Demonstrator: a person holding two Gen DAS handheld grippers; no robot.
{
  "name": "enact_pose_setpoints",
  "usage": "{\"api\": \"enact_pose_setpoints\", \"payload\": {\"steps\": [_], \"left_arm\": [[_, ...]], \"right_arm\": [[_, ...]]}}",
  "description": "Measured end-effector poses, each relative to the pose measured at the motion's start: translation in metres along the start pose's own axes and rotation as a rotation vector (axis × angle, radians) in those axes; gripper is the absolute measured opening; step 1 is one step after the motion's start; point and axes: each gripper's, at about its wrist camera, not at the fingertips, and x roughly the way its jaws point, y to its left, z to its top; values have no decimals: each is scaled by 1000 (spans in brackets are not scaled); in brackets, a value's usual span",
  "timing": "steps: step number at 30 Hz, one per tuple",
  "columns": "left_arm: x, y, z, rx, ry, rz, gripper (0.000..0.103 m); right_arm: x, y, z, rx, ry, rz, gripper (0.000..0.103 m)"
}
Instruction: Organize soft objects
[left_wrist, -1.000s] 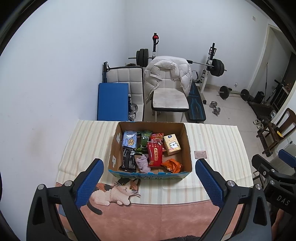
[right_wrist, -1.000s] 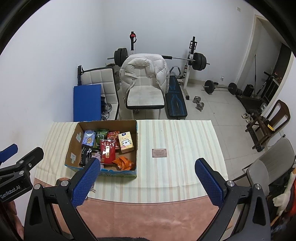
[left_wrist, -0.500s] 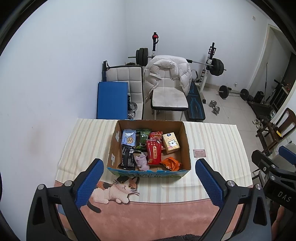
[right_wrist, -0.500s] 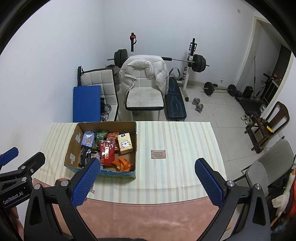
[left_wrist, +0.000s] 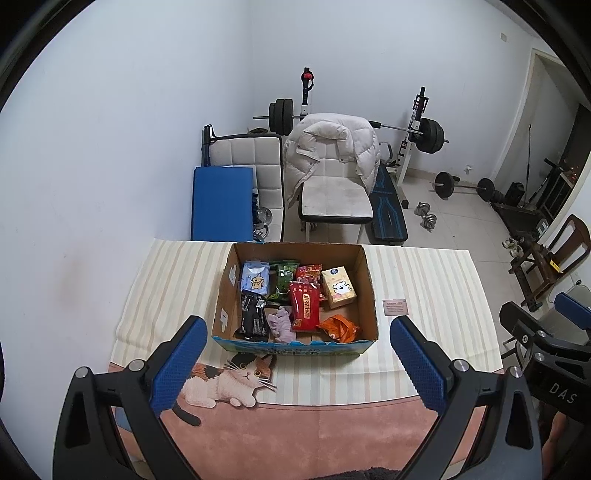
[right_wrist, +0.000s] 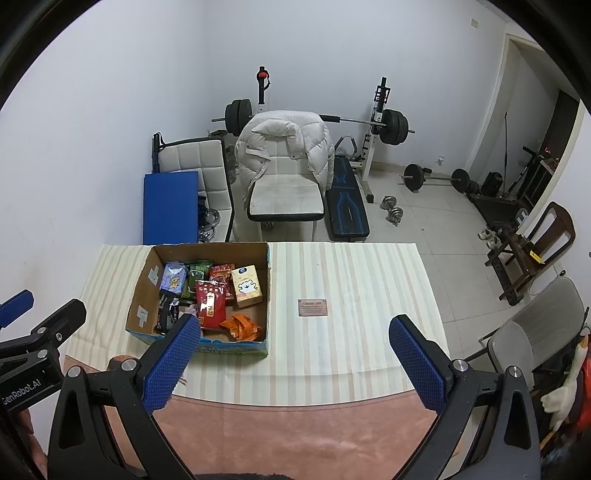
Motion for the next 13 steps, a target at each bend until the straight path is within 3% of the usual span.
{"api": "enact_pose_setpoints", "payload": {"steps": [13], "left_arm": [[-1,0,0,0,-5,3,102]], "right_arm": [[-2,-4,-1,2,-1,-1,103]]}}
